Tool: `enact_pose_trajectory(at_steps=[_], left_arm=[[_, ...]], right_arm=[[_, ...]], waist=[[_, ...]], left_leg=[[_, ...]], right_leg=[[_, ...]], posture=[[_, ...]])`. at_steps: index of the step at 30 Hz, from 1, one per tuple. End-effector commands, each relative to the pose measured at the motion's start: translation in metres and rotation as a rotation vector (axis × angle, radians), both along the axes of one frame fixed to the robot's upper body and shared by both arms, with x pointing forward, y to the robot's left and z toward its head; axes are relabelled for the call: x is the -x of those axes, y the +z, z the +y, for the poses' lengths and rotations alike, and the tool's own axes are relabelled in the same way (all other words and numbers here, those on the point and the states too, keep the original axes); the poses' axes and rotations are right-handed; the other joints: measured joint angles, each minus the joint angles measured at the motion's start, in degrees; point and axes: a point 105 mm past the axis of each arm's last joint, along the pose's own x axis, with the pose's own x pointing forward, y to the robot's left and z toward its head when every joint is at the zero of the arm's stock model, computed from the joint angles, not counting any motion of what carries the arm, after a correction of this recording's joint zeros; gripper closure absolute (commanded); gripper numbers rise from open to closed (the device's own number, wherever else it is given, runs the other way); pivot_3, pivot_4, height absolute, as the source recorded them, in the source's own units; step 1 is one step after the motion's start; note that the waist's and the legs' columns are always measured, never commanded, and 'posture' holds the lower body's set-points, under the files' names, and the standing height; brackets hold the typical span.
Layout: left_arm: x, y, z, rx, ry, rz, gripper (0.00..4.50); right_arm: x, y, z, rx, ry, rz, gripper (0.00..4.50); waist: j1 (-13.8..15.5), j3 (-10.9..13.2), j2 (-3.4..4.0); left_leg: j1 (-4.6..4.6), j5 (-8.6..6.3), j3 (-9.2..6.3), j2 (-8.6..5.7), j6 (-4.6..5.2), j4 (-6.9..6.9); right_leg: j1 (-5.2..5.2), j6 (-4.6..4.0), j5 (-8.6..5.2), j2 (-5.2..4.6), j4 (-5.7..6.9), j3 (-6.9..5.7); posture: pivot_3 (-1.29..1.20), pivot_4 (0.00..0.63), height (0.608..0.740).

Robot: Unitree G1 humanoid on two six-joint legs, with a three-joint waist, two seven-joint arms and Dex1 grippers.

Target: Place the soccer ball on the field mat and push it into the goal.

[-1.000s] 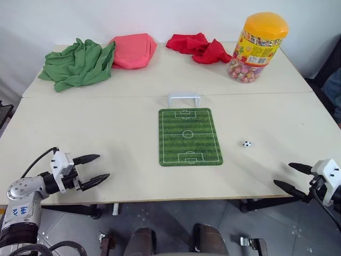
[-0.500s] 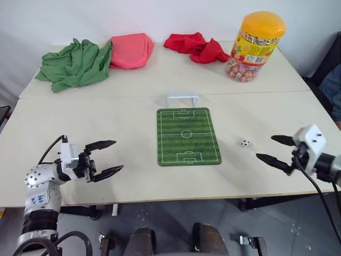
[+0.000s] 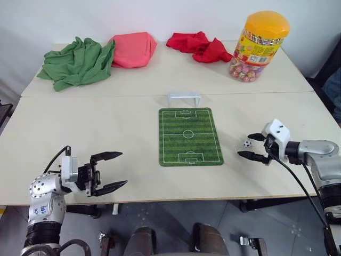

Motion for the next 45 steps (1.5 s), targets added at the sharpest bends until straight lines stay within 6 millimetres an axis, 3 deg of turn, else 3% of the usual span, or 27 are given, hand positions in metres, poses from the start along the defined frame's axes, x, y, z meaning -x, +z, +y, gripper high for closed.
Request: enact_pose_trajectory(at_steps=[1,8,11,17,20,22,25,31,39,45], left_arm=[[0.003,0.009,0.001,0.016,0.018,-0.04,0.0],[0.004,0.01,0.003,0.019,0.018,-0.04,0.0],[0.005,0.011,0.001,0.022,-0.004,-0.037,0.0],[0.003,0.012,0.0,0.027,-0.018,-0.037,0.0],[-0.001,0.012,-0.002,0.028,-0.025,-0.031,0.0],[-0.002,0.012,-0.003,0.028,-0.029,-0.029,0.0],[-0.005,0.013,-0.004,0.027,-0.035,-0.03,0.0],[-0.006,0.012,-0.004,0.023,-0.039,-0.031,0.0],[0.001,0.007,-0.002,0.021,-0.03,-0.027,0.0],[0.002,0.008,0.0,0.022,-0.016,-0.029,0.0]], right_arm=[[0.001,-0.005,-0.001,0.05,0.021,0.009,0.57],[0.001,0.001,-0.003,0.038,0.012,-0.027,2.81],[0.001,0.023,0.003,0.032,0.033,-0.109,3.66],[0.008,0.056,0.038,0.006,0.094,-0.164,3.65],[0.018,0.051,0.08,0.05,0.183,-0.047,3.65],[0.021,0.042,0.096,0.091,0.196,0.038,3.65],[0.022,0.046,0.13,0.093,0.299,0.04,3.65],[0.022,0.048,0.171,0.134,0.451,0.02,3.65],[0.035,0.024,0.187,0.199,0.582,0.059,3.65],[0.029,0.017,0.188,0.21,0.584,0.056,3.65]], waist=[[-0.11,0.0,0.0],[0.0,0.0,0.0],[0.0,0.0,0.0],[-0.1,0.01,0.02],[-0.12,0.01,0.02],[-0.11,0.01,0.02],[-0.1,0.01,0.02],[-0.03,0.01,0.02],[-0.17,0.01,0.01],[-0.19,0.01,0.01]], left_leg=[[0.02,0.0,0.0,0.0,0.0,0.0],[0.01,0.0,0.01,0.01,0.0,0.15],[0.01,0.0,0.01,0.01,0.01,0.17],[0.0,-0.01,0.01,0.06,-0.02,0.1],[0.0,-0.02,0.01,0.07,-0.03,0.09],[-0.02,-0.02,0.02,0.07,-0.03,0.1],[-0.06,-0.04,0.01,0.07,-0.02,0.1],[-0.28,-0.05,0.09,0.05,-0.02,0.06],[-0.36,-0.06,0.3,0.05,-0.03,0.0],[-0.36,-0.06,0.37,0.06,-0.03,0.02]], right_leg=[[0.0,0.0,0.0,0.0,0.01,0.0],[0.04,-0.02,0.02,0.0,0.02,0.02],[0.04,-0.02,0.03,0.0,0.04,0.04],[-0.04,-0.02,0.03,0.04,0.09,0.04],[-0.06,-0.03,0.03,0.05,0.09,0.04],[-0.09,-0.04,0.03,0.05,0.1,0.08],[-0.14,-0.04,0.04,0.05,0.1,0.1],[-0.46,-0.04,0.04,0.05,0.21,0.14],[-0.72,-0.03,0.04,0.05,0.29,0.25],[-0.75,-0.03,0.04,0.05,0.32,0.32]], posture=[[0.0,0.15,0.74],[0.0,0.15,0.74],[0.0,0.15,0.74],[0.0,0.15,0.74],[0.0,0.15,0.74],[0.0,0.15,0.74],[0.0,0.15,0.74],[0.0,0.15,0.74],[0.0,0.15,0.74],[0.0,0.15,0.74]])
